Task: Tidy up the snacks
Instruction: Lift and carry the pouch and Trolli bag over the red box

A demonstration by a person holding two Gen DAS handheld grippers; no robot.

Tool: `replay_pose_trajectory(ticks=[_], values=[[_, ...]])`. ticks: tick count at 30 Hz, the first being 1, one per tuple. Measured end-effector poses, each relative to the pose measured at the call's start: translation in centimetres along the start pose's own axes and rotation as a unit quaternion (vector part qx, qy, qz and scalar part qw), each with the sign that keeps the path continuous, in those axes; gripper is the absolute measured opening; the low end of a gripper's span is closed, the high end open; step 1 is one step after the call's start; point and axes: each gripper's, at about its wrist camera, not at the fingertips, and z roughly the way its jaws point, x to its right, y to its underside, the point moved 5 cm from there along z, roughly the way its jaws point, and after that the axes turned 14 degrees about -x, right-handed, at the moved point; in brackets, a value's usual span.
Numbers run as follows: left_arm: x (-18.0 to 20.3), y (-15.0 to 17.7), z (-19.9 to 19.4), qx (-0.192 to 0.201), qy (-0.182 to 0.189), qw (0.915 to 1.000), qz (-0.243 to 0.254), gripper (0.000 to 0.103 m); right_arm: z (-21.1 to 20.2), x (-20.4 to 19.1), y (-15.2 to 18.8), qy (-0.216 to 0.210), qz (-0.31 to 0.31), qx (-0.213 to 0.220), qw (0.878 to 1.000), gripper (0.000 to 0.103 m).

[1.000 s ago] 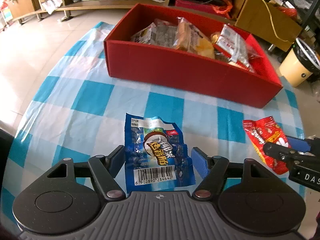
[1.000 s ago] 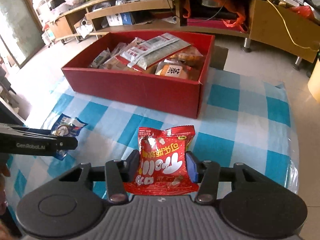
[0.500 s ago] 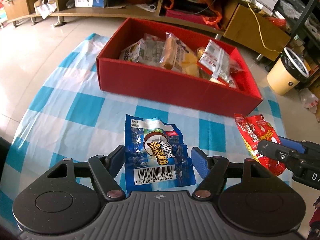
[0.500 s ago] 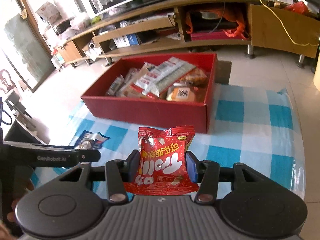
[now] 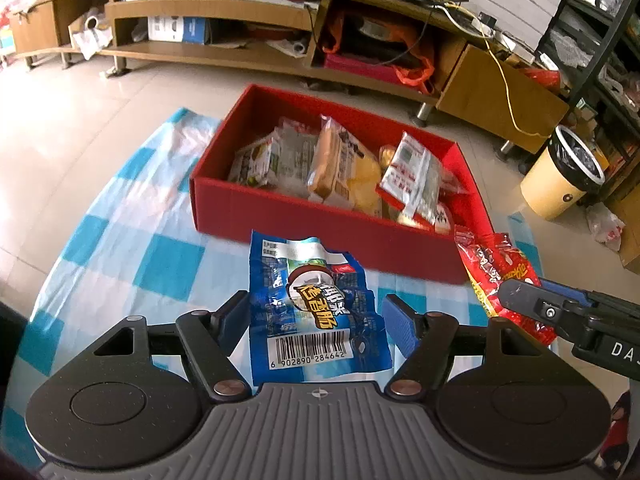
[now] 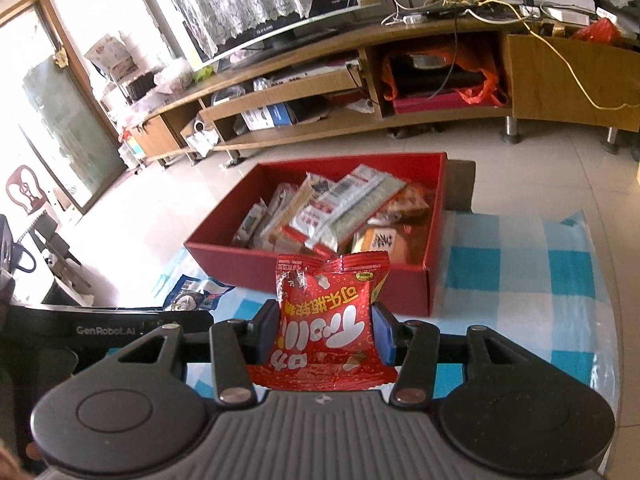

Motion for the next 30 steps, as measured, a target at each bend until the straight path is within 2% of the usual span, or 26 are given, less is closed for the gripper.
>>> replay_pose_trajectory(ticks=[15, 30], values=[[1.3, -3.8, -0.5, 0.034, -0.017, 0.9991, 0.017, 0.077, -0.1, 0.5, -3.4, -0.003, 0.009, 0.042, 0.999, 0.047], [1.5, -6.4, 0.6, 0.039, -0.03, 0.9986, 0.019, 0.077, 0.9, 1.4, -5.2, 0.0, 0.018, 0.056, 0.998, 0.047]])
